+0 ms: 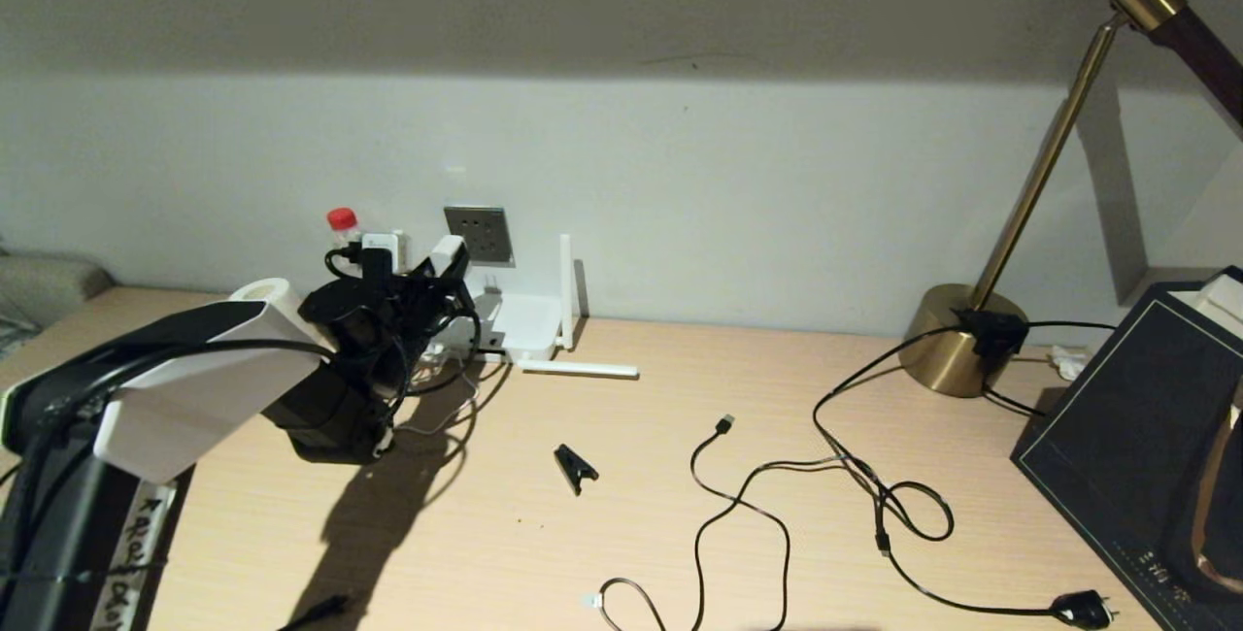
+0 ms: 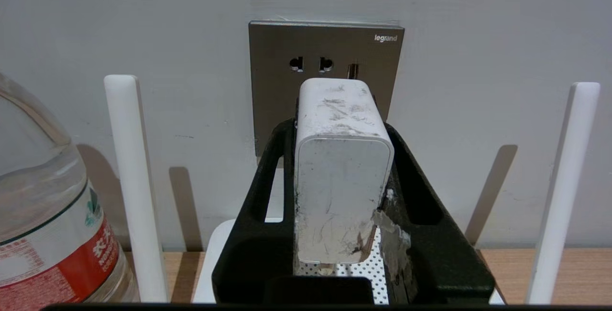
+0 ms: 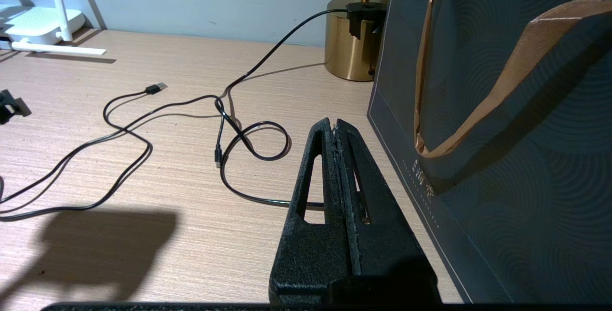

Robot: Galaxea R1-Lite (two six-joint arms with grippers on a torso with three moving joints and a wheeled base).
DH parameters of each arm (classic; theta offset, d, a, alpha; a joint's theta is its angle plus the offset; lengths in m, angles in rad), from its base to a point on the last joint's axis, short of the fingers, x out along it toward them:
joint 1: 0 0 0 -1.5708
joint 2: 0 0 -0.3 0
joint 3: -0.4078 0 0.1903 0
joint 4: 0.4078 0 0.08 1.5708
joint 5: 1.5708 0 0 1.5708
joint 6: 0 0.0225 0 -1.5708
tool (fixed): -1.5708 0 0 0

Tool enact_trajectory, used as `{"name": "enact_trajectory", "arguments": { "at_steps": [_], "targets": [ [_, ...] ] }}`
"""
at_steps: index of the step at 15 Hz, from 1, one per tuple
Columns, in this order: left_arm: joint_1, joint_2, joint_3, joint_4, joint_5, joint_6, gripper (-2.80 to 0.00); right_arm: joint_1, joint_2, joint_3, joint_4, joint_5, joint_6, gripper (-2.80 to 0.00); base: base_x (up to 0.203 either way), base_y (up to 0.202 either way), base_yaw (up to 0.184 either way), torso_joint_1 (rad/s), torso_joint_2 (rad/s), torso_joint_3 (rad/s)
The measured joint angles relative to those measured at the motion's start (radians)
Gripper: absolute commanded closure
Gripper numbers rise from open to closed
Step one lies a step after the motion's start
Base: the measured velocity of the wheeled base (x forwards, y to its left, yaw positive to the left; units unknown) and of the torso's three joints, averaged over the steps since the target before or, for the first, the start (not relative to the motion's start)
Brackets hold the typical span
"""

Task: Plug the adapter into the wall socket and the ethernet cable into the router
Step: Align plug and socket

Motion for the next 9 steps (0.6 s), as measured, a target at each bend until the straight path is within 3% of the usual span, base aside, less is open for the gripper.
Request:
{"name": "enact_trajectory", "arguments": {
  "at_steps": [9],
  "targets": [
    [-0.004, 0.048, -0.103, 0.027, 0.016, -0.017, 0.0, 0.0, 0.0, 0.0, 0.0, 0.0, 0.0, 0.0, 0.0, 0.0, 0.0, 0.0, 0.0, 0.0]
  ]
}}
